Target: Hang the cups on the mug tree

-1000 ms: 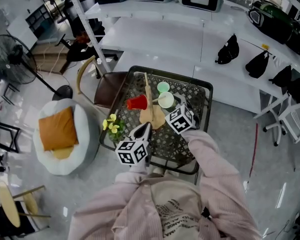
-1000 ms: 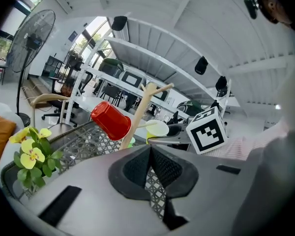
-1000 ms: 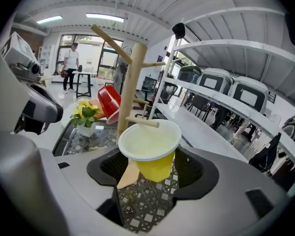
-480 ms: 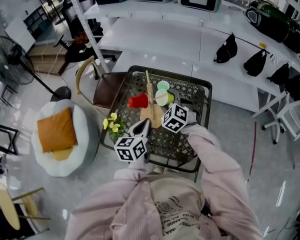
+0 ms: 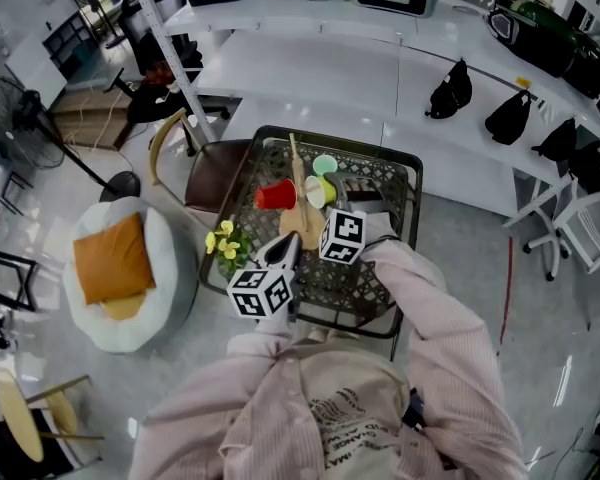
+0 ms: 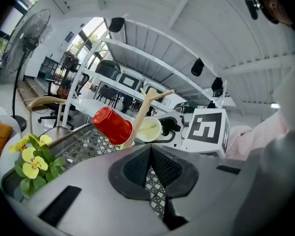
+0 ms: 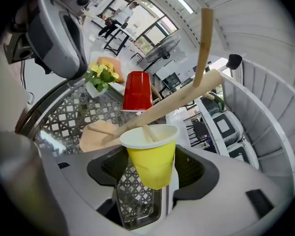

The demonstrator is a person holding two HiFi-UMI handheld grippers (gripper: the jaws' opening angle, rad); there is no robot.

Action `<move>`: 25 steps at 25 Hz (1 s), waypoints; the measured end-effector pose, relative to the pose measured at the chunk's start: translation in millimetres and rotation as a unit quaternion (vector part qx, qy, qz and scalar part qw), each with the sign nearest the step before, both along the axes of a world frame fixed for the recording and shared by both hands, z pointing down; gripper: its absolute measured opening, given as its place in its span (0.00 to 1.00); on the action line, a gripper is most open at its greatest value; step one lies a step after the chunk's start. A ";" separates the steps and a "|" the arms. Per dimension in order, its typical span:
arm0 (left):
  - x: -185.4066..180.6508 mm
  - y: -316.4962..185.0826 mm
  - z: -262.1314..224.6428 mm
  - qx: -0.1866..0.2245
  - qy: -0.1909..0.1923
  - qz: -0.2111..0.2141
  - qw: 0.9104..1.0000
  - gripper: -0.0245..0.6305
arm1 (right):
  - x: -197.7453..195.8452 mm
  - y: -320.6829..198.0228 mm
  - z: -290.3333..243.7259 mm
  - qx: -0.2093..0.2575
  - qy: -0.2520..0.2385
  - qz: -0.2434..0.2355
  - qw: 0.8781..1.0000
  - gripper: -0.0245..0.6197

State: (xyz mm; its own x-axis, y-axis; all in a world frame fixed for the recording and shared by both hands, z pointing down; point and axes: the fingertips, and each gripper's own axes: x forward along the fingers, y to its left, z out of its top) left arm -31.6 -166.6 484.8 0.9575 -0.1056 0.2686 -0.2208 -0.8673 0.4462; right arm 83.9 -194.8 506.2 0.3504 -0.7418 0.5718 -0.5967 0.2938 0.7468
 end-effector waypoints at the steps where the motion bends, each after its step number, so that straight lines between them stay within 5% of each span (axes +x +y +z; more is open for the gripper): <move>1: -0.4 -0.1 -0.2 0.000 0.000 -0.001 1.000 0.04 | -0.4 -0.7 -0.1 -0.001 0.008 -0.003 1.000 0.49; 25: -7.3 -1.0 -2.1 0.001 0.000 -0.003 1.000 0.04 | -18.1 -6.5 3.3 -0.014 0.061 -0.038 0.997 0.49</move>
State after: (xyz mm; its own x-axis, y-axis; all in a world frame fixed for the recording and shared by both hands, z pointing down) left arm -38.9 -167.6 482.8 0.9570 -0.1118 0.2678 -0.2255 -0.8672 0.4440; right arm 65.8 -201.4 509.5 0.3616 -0.7536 0.5489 -0.4771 0.3562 0.8034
